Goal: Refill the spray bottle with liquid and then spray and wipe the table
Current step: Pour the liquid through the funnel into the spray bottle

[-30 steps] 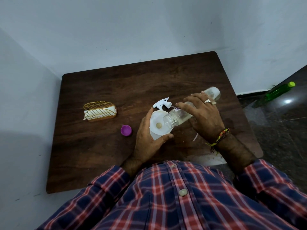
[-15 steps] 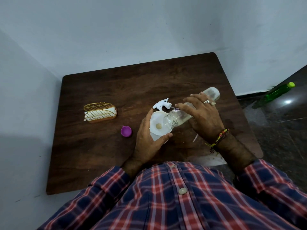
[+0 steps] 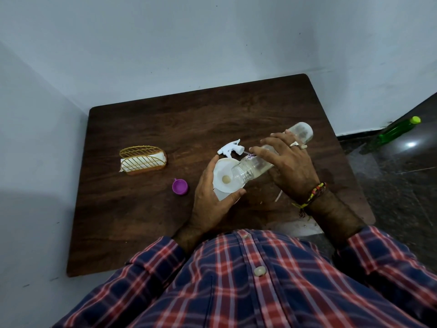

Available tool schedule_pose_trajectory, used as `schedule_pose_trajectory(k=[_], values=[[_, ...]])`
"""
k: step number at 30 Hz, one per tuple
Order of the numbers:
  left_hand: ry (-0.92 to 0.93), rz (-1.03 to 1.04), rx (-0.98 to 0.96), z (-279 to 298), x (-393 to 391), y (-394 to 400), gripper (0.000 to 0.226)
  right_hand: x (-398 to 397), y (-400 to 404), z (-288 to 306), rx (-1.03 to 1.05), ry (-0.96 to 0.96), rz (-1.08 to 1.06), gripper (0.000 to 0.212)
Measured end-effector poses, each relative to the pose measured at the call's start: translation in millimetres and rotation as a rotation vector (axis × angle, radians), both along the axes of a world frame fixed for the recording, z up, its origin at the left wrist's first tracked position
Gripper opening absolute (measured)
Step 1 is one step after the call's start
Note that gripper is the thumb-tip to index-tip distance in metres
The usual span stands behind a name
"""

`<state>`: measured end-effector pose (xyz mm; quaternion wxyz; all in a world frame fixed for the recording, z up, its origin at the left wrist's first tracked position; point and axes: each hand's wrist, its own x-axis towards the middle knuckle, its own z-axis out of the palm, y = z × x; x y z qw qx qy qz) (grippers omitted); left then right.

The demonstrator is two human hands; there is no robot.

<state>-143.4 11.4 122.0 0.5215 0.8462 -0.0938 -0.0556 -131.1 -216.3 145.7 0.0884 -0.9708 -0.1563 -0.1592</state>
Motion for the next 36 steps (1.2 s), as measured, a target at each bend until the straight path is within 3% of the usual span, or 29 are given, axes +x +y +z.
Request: schedule_pose_trajectory(k=[36], values=[[-0.008, -0.003, -0.015, -4.5, 2.1, 1.6, 0.096, 2.2, -1.2, -4.8, -0.008, -0.011, 0.0, 0.05]])
